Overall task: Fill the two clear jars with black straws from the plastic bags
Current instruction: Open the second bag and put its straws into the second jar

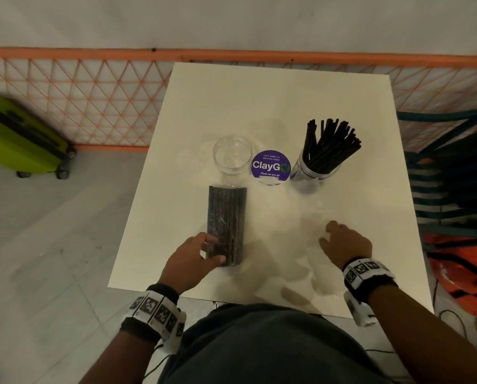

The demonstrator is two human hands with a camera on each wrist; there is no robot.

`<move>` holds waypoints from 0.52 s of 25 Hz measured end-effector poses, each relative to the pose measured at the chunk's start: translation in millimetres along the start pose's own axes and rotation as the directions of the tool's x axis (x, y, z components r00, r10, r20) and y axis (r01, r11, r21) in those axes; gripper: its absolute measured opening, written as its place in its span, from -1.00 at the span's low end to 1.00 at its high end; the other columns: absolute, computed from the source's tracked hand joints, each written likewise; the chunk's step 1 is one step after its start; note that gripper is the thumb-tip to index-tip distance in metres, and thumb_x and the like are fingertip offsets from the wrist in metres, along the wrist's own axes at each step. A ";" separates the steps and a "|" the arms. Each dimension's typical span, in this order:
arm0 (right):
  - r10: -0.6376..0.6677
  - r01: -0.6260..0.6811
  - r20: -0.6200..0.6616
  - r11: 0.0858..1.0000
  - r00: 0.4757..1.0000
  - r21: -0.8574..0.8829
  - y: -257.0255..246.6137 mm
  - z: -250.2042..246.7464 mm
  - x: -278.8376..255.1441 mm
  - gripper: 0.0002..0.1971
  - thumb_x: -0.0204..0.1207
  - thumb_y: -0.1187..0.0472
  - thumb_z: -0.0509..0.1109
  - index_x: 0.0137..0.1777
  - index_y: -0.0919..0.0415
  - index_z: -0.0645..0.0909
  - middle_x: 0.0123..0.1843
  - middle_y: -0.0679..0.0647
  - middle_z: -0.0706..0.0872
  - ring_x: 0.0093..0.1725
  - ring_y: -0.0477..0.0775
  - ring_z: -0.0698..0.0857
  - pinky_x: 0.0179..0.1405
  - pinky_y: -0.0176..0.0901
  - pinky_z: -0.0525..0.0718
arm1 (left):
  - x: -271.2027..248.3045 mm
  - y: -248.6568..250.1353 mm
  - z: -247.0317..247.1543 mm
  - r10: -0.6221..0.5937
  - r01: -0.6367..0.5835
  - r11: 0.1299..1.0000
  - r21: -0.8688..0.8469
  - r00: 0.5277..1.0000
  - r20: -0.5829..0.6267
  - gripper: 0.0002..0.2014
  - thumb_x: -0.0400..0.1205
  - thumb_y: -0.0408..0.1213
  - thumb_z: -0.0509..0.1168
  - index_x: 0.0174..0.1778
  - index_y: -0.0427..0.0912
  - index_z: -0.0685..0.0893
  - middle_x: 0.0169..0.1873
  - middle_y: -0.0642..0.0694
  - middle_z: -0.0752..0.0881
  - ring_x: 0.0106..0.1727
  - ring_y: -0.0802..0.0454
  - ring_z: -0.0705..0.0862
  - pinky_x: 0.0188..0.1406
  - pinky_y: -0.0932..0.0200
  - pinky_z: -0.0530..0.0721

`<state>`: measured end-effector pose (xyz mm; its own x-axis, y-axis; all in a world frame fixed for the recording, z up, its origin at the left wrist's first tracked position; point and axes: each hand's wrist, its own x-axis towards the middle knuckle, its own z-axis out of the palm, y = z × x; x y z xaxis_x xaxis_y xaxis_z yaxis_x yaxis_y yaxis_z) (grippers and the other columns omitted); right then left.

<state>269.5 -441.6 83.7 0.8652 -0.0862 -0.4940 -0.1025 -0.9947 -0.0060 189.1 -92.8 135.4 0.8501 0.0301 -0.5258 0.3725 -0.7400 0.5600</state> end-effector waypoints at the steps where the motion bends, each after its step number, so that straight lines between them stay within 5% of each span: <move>1: 0.020 -0.020 -0.014 0.999 1.000 0.025 1.1 -2.7 0.4 -0.53 0.55 -0.17 0.25 0.38 0.00 0.40 0.27 0.08 0.67 0.19 0.23 0.69 0.05 0.04 0.60 | 2.4 -4.0 0.9 0.030 -0.031 0.998 0.062 0.999 0.020 -0.50 0.51 0.06 0.51 0.33 0.12 0.53 0.24 -0.02 0.64 0.10 -0.01 0.71 0.11 0.06 0.73; 5: -0.006 0.009 -0.217 1.000 0.976 0.010 -7.4 -25.6 -19.3 -0.37 0.41 -0.18 0.44 0.42 0.03 0.39 0.28 0.11 0.61 0.21 0.23 0.62 -0.06 0.07 0.62 | 11.2 -13.6 5.4 0.224 -0.249 0.871 0.424 0.968 0.110 -0.21 0.42 0.14 0.54 0.56 0.25 0.35 0.56 -0.11 0.38 0.43 -0.19 0.56 0.44 -0.16 0.61; 9: -0.121 0.201 -0.435 0.969 0.892 0.143 -39.0 -49.2 -54.4 -0.55 0.42 -0.05 0.48 0.27 0.01 0.50 0.19 0.04 0.59 0.02 0.14 0.67 -0.28 -0.01 0.68 | 21.4 -19.2 11.1 0.385 -0.398 0.659 0.639 0.908 0.169 -0.14 0.33 0.16 0.58 0.56 0.31 0.36 0.62 -0.24 0.38 0.47 -0.32 0.54 0.44 -0.30 0.56; 13: -0.395 0.427 -0.197 0.891 0.897 0.157 -89.8 -51.1 -86.7 -0.79 0.53 -0.14 0.35 0.13 -0.20 0.51 0.02 -0.26 0.56 -0.19 -0.15 0.66 -0.26 -0.12 0.65 | 28.7 -26.6 15.2 0.423 -0.460 0.558 0.691 0.874 0.239 -0.17 0.27 0.04 0.64 0.47 0.30 0.46 0.57 -0.34 0.49 0.44 -0.40 0.58 0.32 -0.40 0.62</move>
<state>228.8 -347.7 171.6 0.9135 0.3047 -0.2697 0.2006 -0.9139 -0.3530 197.9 -82.5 95.7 0.8114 -0.4478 -0.3756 -0.4399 -0.8910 0.1120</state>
